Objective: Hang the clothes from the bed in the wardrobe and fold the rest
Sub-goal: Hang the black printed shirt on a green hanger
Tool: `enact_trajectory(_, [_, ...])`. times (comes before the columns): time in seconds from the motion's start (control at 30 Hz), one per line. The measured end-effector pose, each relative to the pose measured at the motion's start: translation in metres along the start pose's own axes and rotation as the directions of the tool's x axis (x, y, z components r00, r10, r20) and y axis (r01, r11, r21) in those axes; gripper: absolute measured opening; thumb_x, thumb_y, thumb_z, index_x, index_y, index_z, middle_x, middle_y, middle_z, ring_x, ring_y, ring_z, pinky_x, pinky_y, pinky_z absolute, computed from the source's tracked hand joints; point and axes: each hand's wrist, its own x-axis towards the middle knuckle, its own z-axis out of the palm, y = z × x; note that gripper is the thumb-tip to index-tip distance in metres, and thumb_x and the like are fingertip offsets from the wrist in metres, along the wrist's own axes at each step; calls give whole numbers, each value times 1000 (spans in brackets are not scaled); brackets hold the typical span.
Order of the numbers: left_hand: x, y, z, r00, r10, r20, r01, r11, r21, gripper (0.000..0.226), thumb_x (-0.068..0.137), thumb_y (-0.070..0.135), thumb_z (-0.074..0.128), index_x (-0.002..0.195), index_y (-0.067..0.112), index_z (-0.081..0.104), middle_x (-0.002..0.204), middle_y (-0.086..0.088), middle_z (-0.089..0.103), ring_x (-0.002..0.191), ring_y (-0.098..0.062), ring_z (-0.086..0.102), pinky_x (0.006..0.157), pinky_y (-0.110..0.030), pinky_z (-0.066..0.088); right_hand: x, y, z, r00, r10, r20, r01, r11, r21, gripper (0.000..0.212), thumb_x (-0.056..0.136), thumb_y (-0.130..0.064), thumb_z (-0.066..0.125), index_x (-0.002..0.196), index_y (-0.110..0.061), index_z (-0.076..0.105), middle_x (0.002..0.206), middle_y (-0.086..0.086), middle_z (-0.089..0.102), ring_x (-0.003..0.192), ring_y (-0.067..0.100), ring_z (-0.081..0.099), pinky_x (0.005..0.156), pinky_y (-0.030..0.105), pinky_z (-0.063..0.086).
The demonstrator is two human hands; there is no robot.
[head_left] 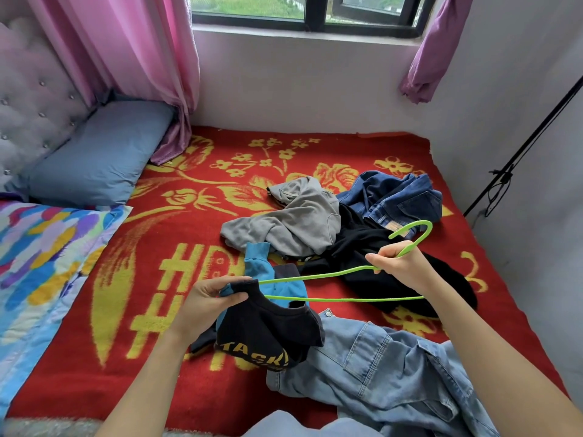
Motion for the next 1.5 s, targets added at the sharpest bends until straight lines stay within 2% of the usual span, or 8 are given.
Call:
enact_trajectory(0.2, [1,14,7,994,103,41,-110,890,443,27,75,-3,72,93,17,74,88,-1,71,86,-12,65,76,-24,54,4,-8,4,1000,-15,27,15,1000,-4,38,85,-5,64,48,-10,60,32,-10,36,34,5,29,40,11,21])
enact_trajectory(0.4, [6,40,39,814,484,320,-466,216,858,24,60,24,87,81,18,77,63,9,67,55,-11,62,49,-11,37,6,-37,32,997,-73,-39,72,997,-17,41,88,-13,62,49,-1,59,32,-11,36,34,6,32,43,16,23])
enact_trajectory(0.53, [13,50,77,698,607,381,-540,97,836,27,54,27,90,75,17,76,56,6,63,48,-15,59,42,-16,43,-6,-52,69,976,58,-210,-26,988,155,55,93,-32,54,41,-13,55,35,-7,39,37,7,36,52,27,31])
enact_trajectory(0.8, [29,78,87,637,685,353,-426,-68,902,55,63,53,76,106,20,72,102,-5,69,102,-28,63,82,-51,45,-4,-48,59,904,309,-296,-24,727,686,60,98,-22,47,38,-13,51,32,-7,34,29,3,30,33,13,23])
enact_trajectory(1.03, [56,92,7,998,61,-12,-52,932,359,83,61,90,36,129,44,48,131,8,46,121,-12,41,106,-40,32,-6,-30,21,889,317,-329,15,700,714,50,99,-18,42,51,-4,49,32,-6,31,28,3,27,33,12,22])
enact_trajectory(1.17, [69,83,6,969,-94,230,8,937,349,26,90,47,50,114,43,57,116,18,63,115,-9,55,103,-38,40,-5,-31,8,936,225,-270,38,700,714,59,99,-15,40,42,-7,51,33,-3,29,29,7,23,36,15,15])
enact_trajectory(1.3, [77,95,22,853,-349,388,112,849,516,27,94,26,54,119,37,55,115,31,55,98,21,51,78,-5,42,-3,-31,-8,952,190,-238,45,686,726,61,98,-17,40,40,-7,52,41,1,31,31,6,24,35,14,17])
enact_trajectory(1.5, [70,96,56,686,-548,479,-114,569,815,56,93,-20,25,46,-13,55,25,6,39,25,5,37,36,-7,31,-7,-17,-24,950,178,-256,61,698,713,62,98,-19,39,39,-10,54,42,1,39,32,4,27,32,12,22])
